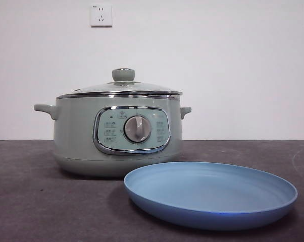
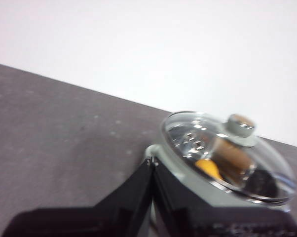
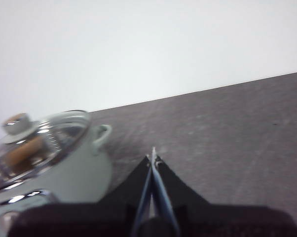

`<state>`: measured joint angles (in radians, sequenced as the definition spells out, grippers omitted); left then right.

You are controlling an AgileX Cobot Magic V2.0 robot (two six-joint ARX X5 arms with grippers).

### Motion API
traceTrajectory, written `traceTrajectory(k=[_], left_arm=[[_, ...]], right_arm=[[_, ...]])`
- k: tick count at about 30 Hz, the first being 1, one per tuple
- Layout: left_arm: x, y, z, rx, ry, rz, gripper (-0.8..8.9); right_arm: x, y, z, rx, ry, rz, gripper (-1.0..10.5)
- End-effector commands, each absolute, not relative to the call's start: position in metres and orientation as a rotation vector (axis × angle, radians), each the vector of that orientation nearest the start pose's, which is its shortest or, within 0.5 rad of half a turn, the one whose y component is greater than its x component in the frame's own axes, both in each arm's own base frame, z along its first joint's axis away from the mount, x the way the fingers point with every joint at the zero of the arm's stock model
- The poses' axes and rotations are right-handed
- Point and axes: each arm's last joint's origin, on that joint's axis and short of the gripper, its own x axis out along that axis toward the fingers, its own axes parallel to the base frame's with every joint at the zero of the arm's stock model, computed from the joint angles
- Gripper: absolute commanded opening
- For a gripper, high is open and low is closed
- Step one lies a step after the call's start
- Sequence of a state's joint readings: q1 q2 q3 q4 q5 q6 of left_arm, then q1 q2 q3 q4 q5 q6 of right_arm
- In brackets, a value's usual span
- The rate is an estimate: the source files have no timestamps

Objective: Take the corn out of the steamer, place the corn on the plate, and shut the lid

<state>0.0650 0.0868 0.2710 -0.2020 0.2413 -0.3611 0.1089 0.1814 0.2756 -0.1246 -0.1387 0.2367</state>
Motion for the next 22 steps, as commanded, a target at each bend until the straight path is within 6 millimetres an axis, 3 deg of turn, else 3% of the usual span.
traceTrajectory(k=[1, 13, 22], left_arm=[[0.082, -0.003, 0.245, -0.355, 0.066, -0.219, -0.07], [0.100, -0.008, 0.299, -0.229, 0.295, -0.453, -0.07], [0.116, -0.011, 0.324, -0.249, 0.415, -0.624, -0.07]], right_arm=[[0.100, 0.016, 0.255, 0.239, 0.108, 0.288, -0.1], [0.145, 0.031, 0.331, 0.094, 0.488, 0.658, -0.1], [0.162, 0.041, 0.351, 0.036, 0.643, 0.843, -0.1]])
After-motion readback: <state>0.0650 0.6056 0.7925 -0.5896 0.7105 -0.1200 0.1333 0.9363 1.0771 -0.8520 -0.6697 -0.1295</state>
